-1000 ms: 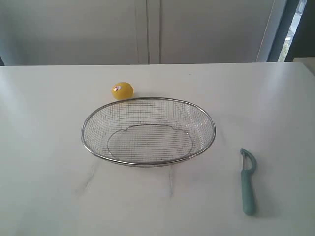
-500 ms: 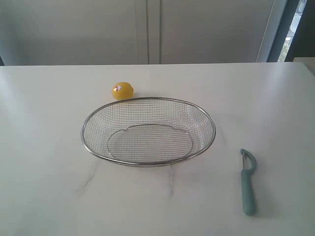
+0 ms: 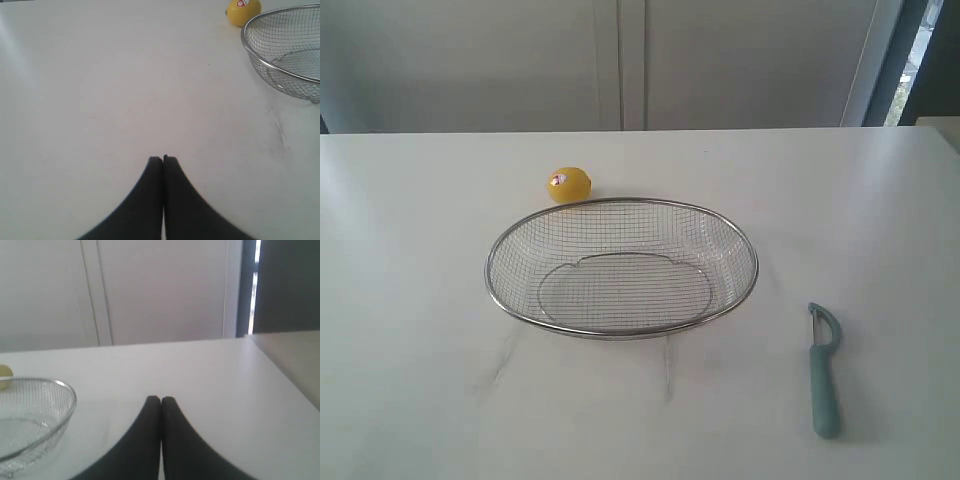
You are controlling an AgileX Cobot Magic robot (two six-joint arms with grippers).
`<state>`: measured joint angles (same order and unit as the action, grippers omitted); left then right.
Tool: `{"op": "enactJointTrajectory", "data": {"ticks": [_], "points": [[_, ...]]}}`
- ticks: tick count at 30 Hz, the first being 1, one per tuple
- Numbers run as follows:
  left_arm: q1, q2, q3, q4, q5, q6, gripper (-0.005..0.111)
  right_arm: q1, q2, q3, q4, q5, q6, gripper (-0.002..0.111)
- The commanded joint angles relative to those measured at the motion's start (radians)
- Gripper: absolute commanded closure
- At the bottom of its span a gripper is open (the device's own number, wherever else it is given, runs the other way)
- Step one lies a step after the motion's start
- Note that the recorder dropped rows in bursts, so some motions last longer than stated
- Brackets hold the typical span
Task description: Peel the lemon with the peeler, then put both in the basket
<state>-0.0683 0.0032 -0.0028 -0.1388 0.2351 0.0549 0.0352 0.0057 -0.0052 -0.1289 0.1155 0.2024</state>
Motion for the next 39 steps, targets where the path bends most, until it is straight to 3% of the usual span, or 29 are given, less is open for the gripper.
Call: {"op": "enactJointTrajectory", "data": {"ticks": [1,17,26,39], "points": [[-0.007,-0.003,0.003,-0.009,0.0,0.001,0.107,0.004,-0.006,0.005,0.001,-0.17,0.004,0.108],[-0.007,-0.003,0.003,-0.009,0.0,0.001,0.107,0.004,-0.006,0.005,0.001,-0.248,0.023,0.108],[-0.007,-0.003,0.003,-0.009,0.0,0.001,0.107,0.004,-0.006,0.005,0.009,-0.549,0.023,0.108],[-0.007,-0.003,0.003,-0.009,0.0,0.001,0.107,0.004,-0.006,0.005,0.009,-0.614,0.012,0.108]]}}
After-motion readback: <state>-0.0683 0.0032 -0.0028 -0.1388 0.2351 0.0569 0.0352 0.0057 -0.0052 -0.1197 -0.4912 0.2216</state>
